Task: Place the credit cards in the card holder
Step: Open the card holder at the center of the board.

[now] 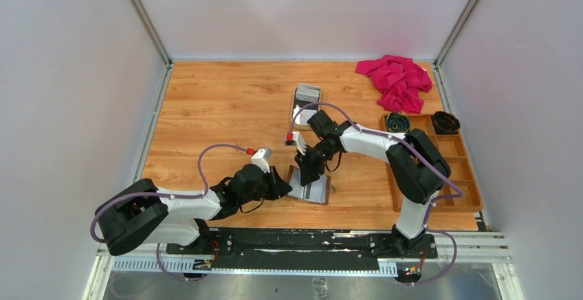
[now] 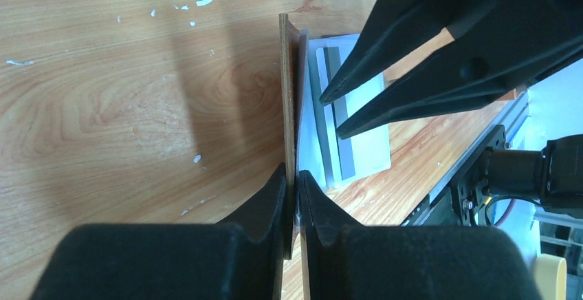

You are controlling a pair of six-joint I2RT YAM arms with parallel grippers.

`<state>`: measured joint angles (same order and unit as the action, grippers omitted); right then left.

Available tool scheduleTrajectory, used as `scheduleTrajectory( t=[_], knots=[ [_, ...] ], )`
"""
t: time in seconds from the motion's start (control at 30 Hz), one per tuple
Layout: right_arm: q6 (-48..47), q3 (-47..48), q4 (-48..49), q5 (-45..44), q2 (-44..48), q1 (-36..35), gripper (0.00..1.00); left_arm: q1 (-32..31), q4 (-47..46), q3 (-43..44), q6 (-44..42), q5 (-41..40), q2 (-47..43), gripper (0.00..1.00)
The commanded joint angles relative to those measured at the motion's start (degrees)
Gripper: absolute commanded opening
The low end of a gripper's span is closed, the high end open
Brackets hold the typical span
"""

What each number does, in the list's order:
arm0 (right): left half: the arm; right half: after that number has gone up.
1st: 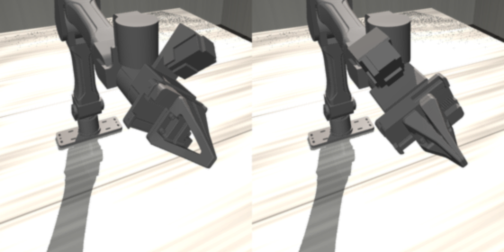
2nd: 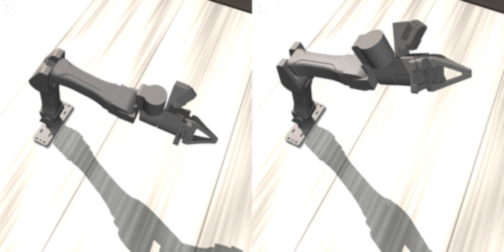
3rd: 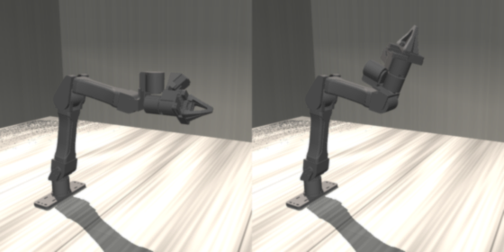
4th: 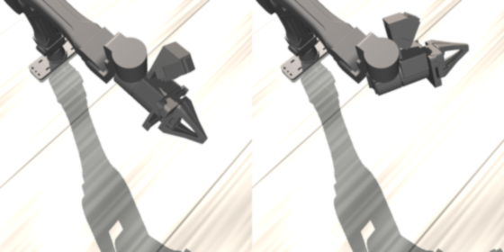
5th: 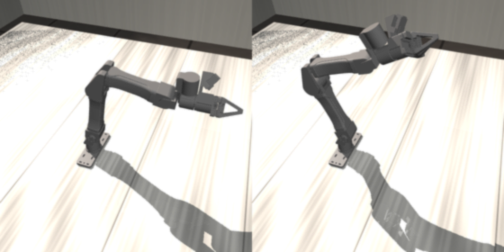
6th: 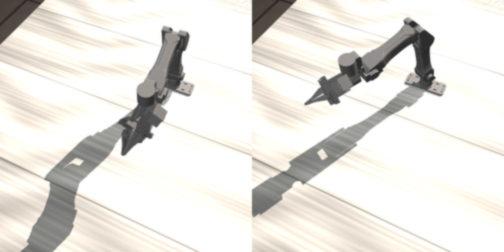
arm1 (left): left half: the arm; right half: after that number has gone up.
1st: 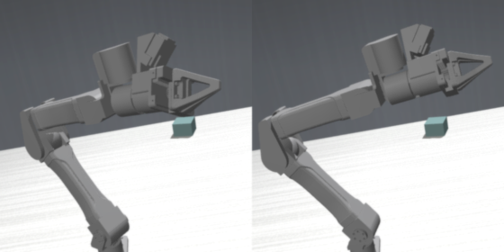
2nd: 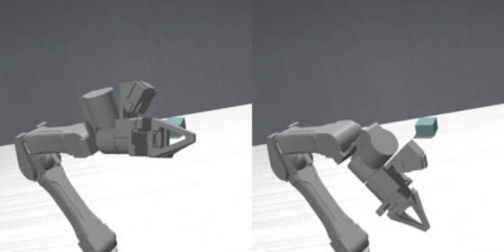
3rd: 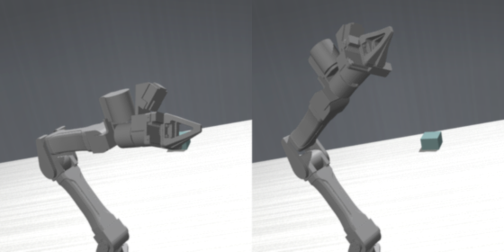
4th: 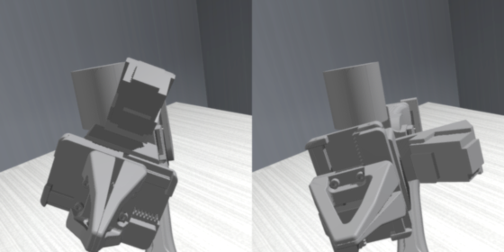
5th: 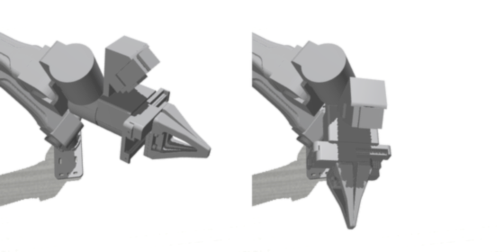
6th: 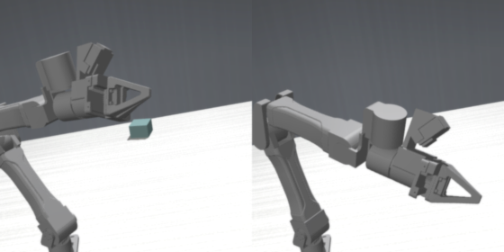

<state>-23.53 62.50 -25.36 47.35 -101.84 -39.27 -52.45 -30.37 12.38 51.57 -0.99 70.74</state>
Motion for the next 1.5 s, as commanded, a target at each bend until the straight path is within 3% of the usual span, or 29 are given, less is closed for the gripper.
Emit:
scheduleTrajectory(
  t=[0.0, 0.4, 0.7, 0.83, 1.07, 1.47],
  knots=[
    [4.4, 2.0, 1.8, -2.5, -2.0, -0.9, 0.27, 0.6, -0.3, -1.2, -0.2, 0.5, -0.7, 0.12],
    [7.7, 3.1, 2.8, -5.6, -6.5, -2.4, 0.22, 1.3, 0.3, -3.1, 0.5, 0.2, -5.7, 0.37],
    [8.1, 3.2, 2.8, -6.9, -7.1, -2.6, 0.22, 2.1, 14.8, -2.0, -2.0, -4.4, -19.4, 0.49],
    [8.0, 3.2, 2.8, -6.9, -7.0, -2.6, 0.22, 2.0, 18.0, -1.3, -2.6, -4.0, -24.2, 0.48],
    [6.3, 3.7, 1.6, -3.7, -5.4, -2.6, 0.23, 2.0, 17.8, 2.0, -3.1, 1.2, -21.9, 0.31],
    [4.7, 4.2, 0.2, -1.5, -4.3, -2.6, 0.24, 2.0, 12.1, 3.6, -4.0, 5.5, -14.1, 0.29]
  ],
)
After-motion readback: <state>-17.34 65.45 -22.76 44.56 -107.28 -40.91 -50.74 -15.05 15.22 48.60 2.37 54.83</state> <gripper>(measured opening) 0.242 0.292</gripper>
